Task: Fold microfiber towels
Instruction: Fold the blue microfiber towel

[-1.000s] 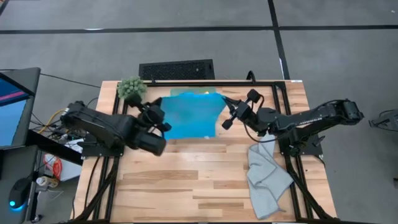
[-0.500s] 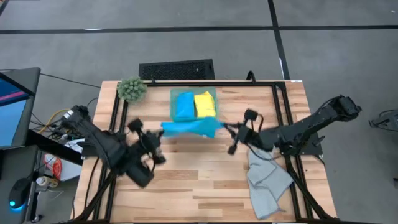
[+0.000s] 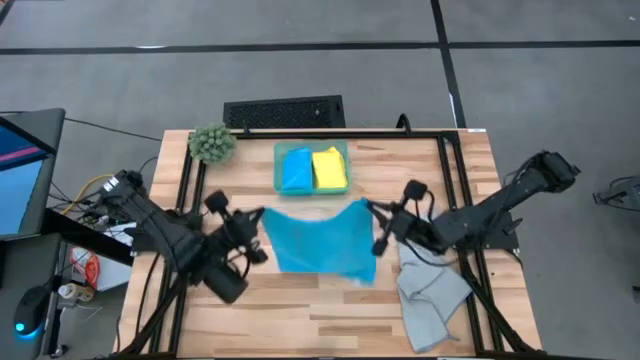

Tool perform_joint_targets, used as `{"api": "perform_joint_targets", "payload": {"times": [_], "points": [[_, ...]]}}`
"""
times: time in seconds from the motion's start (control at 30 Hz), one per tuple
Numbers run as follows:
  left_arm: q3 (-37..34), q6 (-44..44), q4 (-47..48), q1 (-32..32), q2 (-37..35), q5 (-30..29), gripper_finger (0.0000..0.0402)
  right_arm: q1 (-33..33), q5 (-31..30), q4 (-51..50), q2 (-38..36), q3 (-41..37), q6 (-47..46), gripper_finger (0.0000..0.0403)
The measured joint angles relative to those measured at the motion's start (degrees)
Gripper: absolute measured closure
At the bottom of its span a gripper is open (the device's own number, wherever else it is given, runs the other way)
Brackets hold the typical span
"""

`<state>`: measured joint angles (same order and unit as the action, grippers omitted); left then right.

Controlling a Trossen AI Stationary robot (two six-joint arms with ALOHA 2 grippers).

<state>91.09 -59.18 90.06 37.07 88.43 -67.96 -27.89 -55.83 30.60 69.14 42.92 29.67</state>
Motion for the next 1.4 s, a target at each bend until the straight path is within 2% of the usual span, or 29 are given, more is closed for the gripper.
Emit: {"api": "perform_joint_targets", "payload": {"times": [0.1, 0.37, 0.43, 0.57, 0.63, 0.73, 0.87, 1.03, 1.17, 1.4], "points": [[0.0, 4.68, -0.05, -5.06, -2.01, -2.59, 0.0401, 6.11, 1.25, -0.22, 0.02, -0.02, 1.69, 0.0386], [0.0, 16.35, -1.2, -20.9, -9.44, -10.83, 0.0401, 24.68, 16.2, 5.41, 0.04, -0.02, 4.31, 0.0392], [0.02, 20.7, -3.71, -23.08, -11.19, -11.85, 0.0401, 26.97, 18.77, 7.77, 0.07, -0.02, 6.72, 0.039], [0.04, 29.19, -9.9, -23.65, -13.64, -11.17, 0.0401, 27.87, 19.27, 8.65, 0.07, 0.04, 12.1, 0.0391], [-0.27, 29.79, -10.77, -22.18, -13.78, -10.8, 0.0401, 26.56, 18.6, 7.29, 0.07, 0.04, 11.79, 0.0393], [-2.41, 25.77, -10.58, -18.68, -13.58, -9.41, 0.0401, 22.88, 17.94, 2.79, 0.04, 0.04, 9.07, 0.0394], [-8.11, 17.56, -10.8, -12.84, -11.4, -2.27, 0.0401, 16.06, 18.03, -6.56, 0.22, -0.02, 1.49, 0.0391], [-14.08, 2.23, -11.33, -3.98, -7.04, 5.29, 0.0401, 5.84, 18.14, -16.04, 0.23, -0.02, -12.23, 0.039], [-15.39, -8.89, -11.44, 2.52, -1.44, 10.32, 0.0401, -0.93, 17.79, -19.34, 1.44, -0.02, -24.19, 0.039], [-15.41, -24.5, -13.01, 10.84, 8.88, 17.93, 0.0401, -9.65, 14.99, -20.2, 10.85, -0.04, -43.04, 0.0388]]}}
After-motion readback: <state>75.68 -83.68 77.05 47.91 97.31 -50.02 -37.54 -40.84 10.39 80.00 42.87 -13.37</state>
